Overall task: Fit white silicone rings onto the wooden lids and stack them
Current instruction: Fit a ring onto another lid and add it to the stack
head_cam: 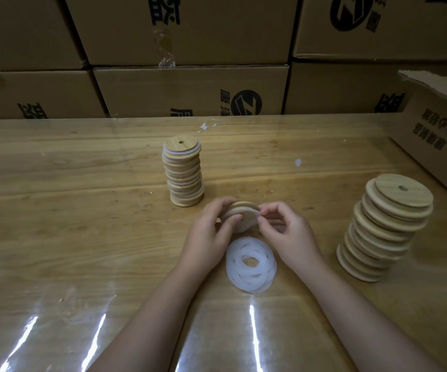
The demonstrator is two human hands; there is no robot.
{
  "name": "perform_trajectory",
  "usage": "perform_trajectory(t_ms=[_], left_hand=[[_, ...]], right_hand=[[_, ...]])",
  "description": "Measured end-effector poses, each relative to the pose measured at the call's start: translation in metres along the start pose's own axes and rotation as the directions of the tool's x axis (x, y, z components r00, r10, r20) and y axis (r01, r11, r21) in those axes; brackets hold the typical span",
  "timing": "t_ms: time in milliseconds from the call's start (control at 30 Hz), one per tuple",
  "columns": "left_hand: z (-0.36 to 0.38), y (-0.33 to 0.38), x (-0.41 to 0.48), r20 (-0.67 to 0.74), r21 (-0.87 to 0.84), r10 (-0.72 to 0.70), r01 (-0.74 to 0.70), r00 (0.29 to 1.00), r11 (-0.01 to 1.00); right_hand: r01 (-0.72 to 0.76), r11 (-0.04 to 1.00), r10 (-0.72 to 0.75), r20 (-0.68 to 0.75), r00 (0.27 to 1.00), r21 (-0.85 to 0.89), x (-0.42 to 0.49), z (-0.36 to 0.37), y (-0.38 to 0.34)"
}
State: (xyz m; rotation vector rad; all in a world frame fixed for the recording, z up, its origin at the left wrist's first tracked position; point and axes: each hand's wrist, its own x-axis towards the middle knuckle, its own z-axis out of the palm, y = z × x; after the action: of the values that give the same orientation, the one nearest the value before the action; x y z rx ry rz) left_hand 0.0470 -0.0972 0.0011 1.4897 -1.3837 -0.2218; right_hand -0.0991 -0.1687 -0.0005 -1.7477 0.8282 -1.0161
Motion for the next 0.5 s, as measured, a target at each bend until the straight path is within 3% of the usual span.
perform_trajectory(t_ms=[500], left_hand=[[-0.0021,0.0011,0.0009,0.006,-0.105,-0.028,0.029,1.0,0.994]], right_hand=[[-0.012,0.999,0.014,-0.039,0.999,0.051,0.0014,0.0015,0.0058]])
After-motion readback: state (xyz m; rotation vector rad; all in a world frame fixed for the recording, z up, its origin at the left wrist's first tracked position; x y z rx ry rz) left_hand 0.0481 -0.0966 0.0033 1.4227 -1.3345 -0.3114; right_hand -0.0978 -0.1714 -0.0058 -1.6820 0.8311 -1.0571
